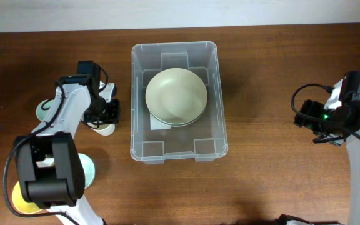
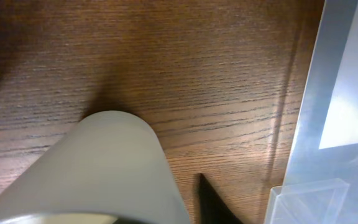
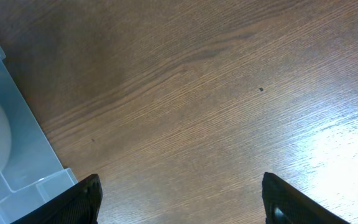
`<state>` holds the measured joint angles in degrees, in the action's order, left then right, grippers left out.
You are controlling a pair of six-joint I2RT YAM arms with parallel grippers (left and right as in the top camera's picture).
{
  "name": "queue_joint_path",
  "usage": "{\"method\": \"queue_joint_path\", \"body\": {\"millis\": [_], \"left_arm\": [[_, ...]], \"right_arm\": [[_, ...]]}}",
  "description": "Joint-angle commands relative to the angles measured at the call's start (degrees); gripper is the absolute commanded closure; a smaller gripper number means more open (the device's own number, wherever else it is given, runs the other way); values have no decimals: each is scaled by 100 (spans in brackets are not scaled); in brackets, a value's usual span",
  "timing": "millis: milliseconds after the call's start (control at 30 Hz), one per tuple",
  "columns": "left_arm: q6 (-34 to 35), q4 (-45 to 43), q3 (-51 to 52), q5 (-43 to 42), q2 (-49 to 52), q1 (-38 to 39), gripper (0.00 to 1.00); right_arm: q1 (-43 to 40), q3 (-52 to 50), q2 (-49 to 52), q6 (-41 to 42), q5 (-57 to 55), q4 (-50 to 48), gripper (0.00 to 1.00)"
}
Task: Pack container
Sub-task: 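Grasp the cream cup with the left gripper and set it in the bin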
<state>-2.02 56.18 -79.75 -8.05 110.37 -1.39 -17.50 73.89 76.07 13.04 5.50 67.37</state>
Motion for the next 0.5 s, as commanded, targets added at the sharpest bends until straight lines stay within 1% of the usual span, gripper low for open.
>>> {"method": "queue_joint_path", "body": {"millis": [0,33,133,300,400,467], "left_arm": [[11,2,-76,17,42,22,95],[13,2,-79,17,42,22,99],[13,184,-299,11,11,28,100],[13,1060,-1550,7,-466,275,99],[13,1377,-2441,13,-970,782,100],[13,1364,-2706,15,-1196,1217,99]], "right_arm": [[-9,-35,-33,-63,7,-13,22],[-9,-35,-33,-66,7,-13,22],[-9,-35,-33,-66,7,-13,22],[-11,-35,-33,-66,7,-13,22],[-11,-35,-33,-63,7,-15,22],[-11,-35,-33,-63,7,-15,22]]}}
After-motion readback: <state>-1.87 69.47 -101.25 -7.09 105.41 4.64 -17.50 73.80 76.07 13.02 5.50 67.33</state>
